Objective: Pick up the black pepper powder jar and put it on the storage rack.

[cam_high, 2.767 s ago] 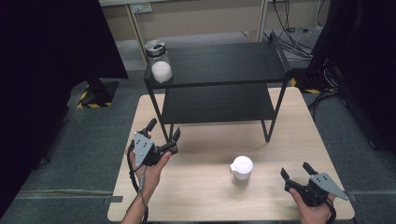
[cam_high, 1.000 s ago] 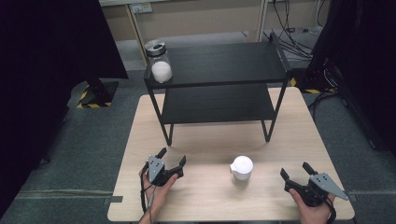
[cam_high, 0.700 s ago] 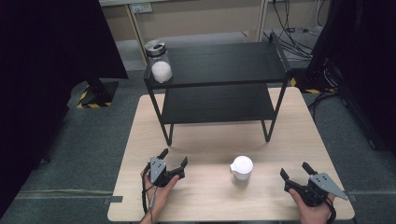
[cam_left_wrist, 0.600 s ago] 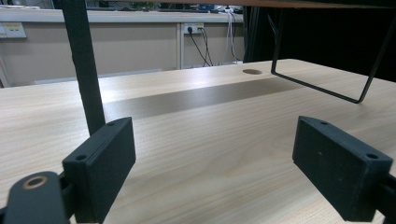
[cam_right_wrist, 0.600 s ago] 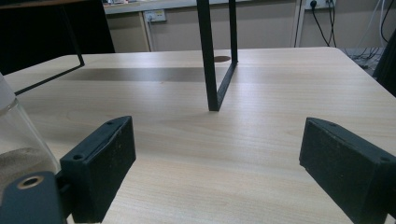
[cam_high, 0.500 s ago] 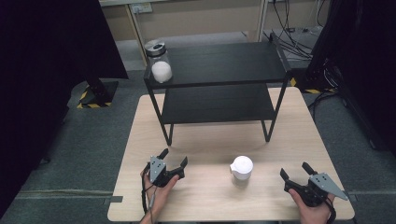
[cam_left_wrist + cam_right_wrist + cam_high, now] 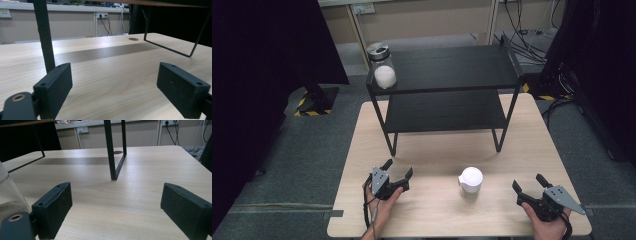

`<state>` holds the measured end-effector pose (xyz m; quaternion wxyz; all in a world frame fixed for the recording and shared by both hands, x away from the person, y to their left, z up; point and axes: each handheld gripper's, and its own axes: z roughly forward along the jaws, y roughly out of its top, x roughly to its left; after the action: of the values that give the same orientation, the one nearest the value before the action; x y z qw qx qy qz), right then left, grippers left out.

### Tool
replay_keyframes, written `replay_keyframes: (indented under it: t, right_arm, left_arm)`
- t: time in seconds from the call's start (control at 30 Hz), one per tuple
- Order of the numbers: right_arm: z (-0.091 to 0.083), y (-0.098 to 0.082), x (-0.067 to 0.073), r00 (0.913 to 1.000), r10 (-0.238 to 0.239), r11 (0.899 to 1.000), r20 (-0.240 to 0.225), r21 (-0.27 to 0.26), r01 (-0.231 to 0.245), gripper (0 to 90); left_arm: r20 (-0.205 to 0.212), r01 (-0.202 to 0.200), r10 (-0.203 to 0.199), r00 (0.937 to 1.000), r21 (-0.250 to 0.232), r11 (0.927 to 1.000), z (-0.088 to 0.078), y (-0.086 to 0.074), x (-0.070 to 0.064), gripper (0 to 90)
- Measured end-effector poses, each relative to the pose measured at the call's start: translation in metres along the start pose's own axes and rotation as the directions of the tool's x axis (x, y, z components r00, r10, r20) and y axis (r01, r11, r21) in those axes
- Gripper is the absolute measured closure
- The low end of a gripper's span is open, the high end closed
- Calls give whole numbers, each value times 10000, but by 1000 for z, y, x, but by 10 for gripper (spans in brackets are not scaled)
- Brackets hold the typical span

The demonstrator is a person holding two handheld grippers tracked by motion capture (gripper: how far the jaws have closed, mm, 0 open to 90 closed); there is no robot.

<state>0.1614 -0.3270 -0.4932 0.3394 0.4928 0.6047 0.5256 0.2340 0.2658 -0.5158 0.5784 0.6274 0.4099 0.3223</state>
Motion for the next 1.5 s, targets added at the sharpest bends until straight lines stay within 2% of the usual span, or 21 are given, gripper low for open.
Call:
replay_keyframes:
  t: [0.27, 0.5, 0.6, 0.7, 0.77, 0.97, 1.23, 1.5]
  right_arm:
    - [0, 0, -4, 9998, 78, 10000, -191, 6, -78, 103]
    - [0, 2, -6, 9994, 81, 9999, -323, 82, -79, 103]
    - [0, 2, -6, 9992, -174, 9998, -373, 84, 177, 103]
    - [-2, 5, -6, 9960, -312, 9995, -837, -42, 309, 107]
    - [-2, 7, -5, 9912, -521, 9986, -1219, -78, 516, 107]
    - [4, 11, 1, 9687, -861, 9961, -2327, -3, 885, 107]
    - [8, 14, 12, 9476, -1135, 9930, -2985, -16, 1185, 107]
    - [20, 20, 25, 9122, -1514, 9862, -3807, 47, 1656, 116]
  left_arm:
    - [-23, -47, 47, 10000, -28, 10000, 0, 0, -1, 127]
    - [0, 72, -72, 10000, -51, 10000, 0, -1, -1, 124]
    - [12, 88, -88, 10000, -42, 10000, 0, -1, 0, 123]
    - [17, 35, -35, 10000, -13, 10000, 1, 0, -1, 123]
    - [16, 27, -27, 10000, -4, 10000, 1, 0, -1, 123]
    - [19, 36, -36, 10000, -30, 10000, 1, 0, -1, 123]
    - [29, -27, 27, 10000, -25, 10000, 1, 0, -1, 123]
    - [24, -53, 54, 10000, -50, 10000, 1, -1, -2, 123]
